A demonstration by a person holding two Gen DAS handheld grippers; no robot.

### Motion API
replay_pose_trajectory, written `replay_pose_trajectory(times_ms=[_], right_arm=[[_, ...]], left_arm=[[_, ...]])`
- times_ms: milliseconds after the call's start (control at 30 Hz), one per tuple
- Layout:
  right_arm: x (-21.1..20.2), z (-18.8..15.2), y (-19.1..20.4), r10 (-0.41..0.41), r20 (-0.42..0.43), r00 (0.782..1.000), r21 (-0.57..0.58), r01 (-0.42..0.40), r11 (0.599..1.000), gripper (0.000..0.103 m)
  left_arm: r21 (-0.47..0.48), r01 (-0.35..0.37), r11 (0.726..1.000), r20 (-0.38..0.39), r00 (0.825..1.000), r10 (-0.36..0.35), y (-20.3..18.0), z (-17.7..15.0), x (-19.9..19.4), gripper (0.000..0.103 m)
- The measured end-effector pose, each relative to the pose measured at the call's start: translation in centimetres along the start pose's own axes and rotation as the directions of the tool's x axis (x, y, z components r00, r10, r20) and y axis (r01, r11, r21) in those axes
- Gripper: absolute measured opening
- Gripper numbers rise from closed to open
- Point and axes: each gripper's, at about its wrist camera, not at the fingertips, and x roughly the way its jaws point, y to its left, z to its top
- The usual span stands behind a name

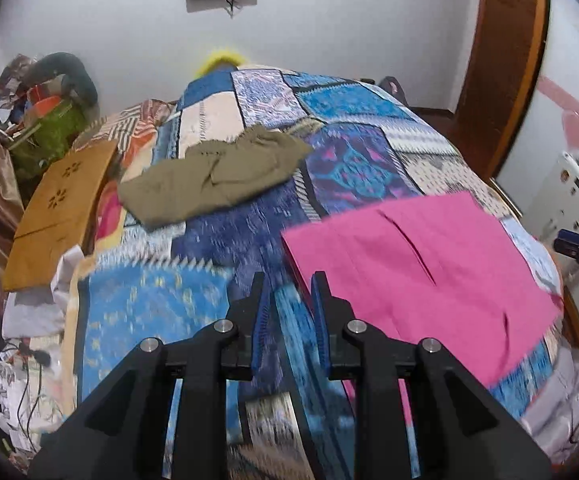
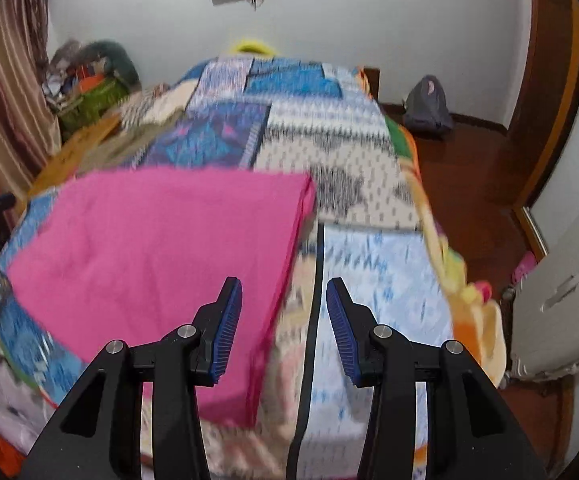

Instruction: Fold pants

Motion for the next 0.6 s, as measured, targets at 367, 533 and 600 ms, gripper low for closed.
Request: replay_pose_trajectory(times_ms=[367,533,600], right_arm=[[6.9,5.3,-0.5,0.011,-0.017,1.000,-0.014,-0.011,1.000,0.040],[11.0,6.2,-1.0,0.014,-0.067,0.998,0.005,-0.014,1.000,0.040],[12.4,6.2,-1.1,0.031,-0.096,0.995,0.017,-0.030,0.999,0.040]], left_arm=[[-0.036,0.031,0.999,-0.084,0.996,-0.034,0.7,3.2,8.3,0.021],[-0.064,0.083,0.995,-0.127,0.988,-0.090,0.7,2.7,11.1,0.021],[-0.052,0.081,0.995,-0.141,0.986,-0.088,0.5,2.5,11.9,0.022]])
